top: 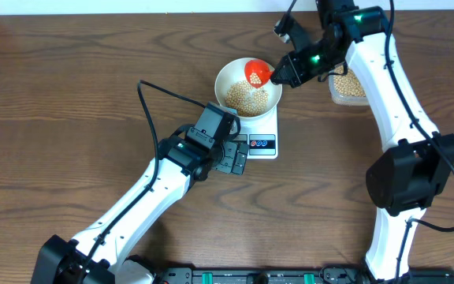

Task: Scoop item into bowl and weigh 50g on scale
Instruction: 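Tip the scoop over the bowl to pour soybeans in, then carry the empty scoop right back to the soybean tub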

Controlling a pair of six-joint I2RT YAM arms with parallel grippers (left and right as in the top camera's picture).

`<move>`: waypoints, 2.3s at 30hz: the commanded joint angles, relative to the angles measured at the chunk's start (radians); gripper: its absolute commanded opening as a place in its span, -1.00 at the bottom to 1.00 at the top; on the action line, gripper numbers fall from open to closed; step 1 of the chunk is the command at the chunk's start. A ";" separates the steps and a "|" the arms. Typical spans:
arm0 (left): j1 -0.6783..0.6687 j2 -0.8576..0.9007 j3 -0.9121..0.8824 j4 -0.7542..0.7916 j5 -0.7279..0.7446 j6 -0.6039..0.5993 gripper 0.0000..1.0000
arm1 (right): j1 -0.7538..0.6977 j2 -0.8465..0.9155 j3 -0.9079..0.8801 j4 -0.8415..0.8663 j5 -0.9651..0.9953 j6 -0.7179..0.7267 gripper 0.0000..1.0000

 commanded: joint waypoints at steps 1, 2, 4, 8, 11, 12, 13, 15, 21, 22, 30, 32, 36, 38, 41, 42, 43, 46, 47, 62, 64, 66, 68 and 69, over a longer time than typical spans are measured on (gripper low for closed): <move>0.003 -0.008 -0.008 0.001 -0.013 0.005 1.00 | 0.042 -0.031 0.019 0.015 0.092 -0.019 -0.98; 0.003 -0.008 -0.008 0.001 -0.013 0.005 0.99 | 0.056 -0.031 0.019 0.025 0.116 -0.019 -0.98; 0.003 -0.008 -0.008 0.001 -0.013 0.005 0.99 | 0.070 -0.031 0.019 0.034 0.140 -0.019 -0.98; 0.003 -0.008 -0.008 0.001 -0.013 0.006 0.99 | 0.099 -0.031 0.019 0.048 0.202 -0.019 -0.98; 0.003 -0.008 -0.008 0.001 -0.013 0.006 1.00 | 0.114 -0.031 0.019 0.048 0.239 -0.019 -0.98; 0.003 -0.008 -0.008 0.001 -0.013 0.005 1.00 | 0.119 -0.031 0.019 0.048 0.251 -0.019 -0.98; 0.003 -0.008 -0.008 0.001 -0.013 0.005 1.00 | 0.122 -0.031 0.019 0.048 0.261 -0.019 -0.98; 0.003 -0.008 -0.008 0.001 -0.013 0.006 1.00 | 0.128 -0.031 0.019 0.049 0.274 -0.020 -0.98; 0.003 -0.008 -0.008 0.001 -0.013 0.005 1.00 | 0.147 -0.031 0.019 0.057 0.340 -0.019 -0.98; 0.003 -0.008 -0.008 0.001 -0.013 0.006 1.00 | 0.149 -0.031 0.019 0.058 0.348 -0.020 -0.98; 0.003 -0.008 -0.008 0.001 -0.013 0.005 1.00 | 0.195 -0.031 0.019 0.082 0.484 -0.039 -0.98; 0.003 -0.008 -0.008 0.001 -0.013 0.006 1.00 | 0.216 -0.031 0.019 0.090 0.525 -0.055 -0.98; 0.003 -0.008 -0.008 0.001 -0.013 0.006 1.00 | 0.229 -0.031 0.019 0.098 0.523 -0.060 -0.98; 0.003 -0.008 -0.008 0.001 -0.013 0.006 1.00 | 0.229 -0.031 0.019 0.098 0.514 -0.059 -0.98; 0.003 -0.008 -0.008 0.001 -0.013 0.006 1.00 | 0.219 -0.031 0.019 0.097 0.471 -0.053 -0.98; 0.003 -0.008 -0.008 0.001 -0.013 0.006 0.99 | 0.209 -0.031 0.019 0.096 0.431 -0.052 -0.98; 0.003 -0.008 -0.008 0.001 -0.013 0.006 1.00 | 0.206 -0.031 0.019 0.096 0.423 -0.052 -0.98; 0.003 -0.008 -0.008 0.001 -0.013 0.005 1.00 | 0.172 -0.031 0.019 0.096 0.327 -0.052 -0.98; 0.003 -0.008 -0.008 0.001 -0.013 0.006 1.00 | 0.165 -0.031 0.019 0.096 0.309 -0.052 -0.98; 0.003 -0.008 -0.008 0.001 -0.013 0.006 1.00 | 0.031 -0.031 0.019 0.087 0.068 -0.034 -0.98; 0.003 -0.008 -0.008 0.001 -0.013 0.005 1.00 | 0.029 -0.031 0.019 0.087 0.068 -0.034 -0.98; 0.003 -0.008 -0.008 0.001 -0.013 0.005 1.00 | 0.029 -0.031 0.019 0.087 0.068 -0.034 -0.98; 0.003 -0.008 -0.008 0.001 -0.013 0.006 1.00 | 0.029 -0.031 0.019 0.087 0.068 -0.034 -0.98; 0.003 -0.008 -0.008 0.001 -0.013 0.006 1.00 | 0.029 -0.031 0.019 0.087 0.068 -0.034 -0.98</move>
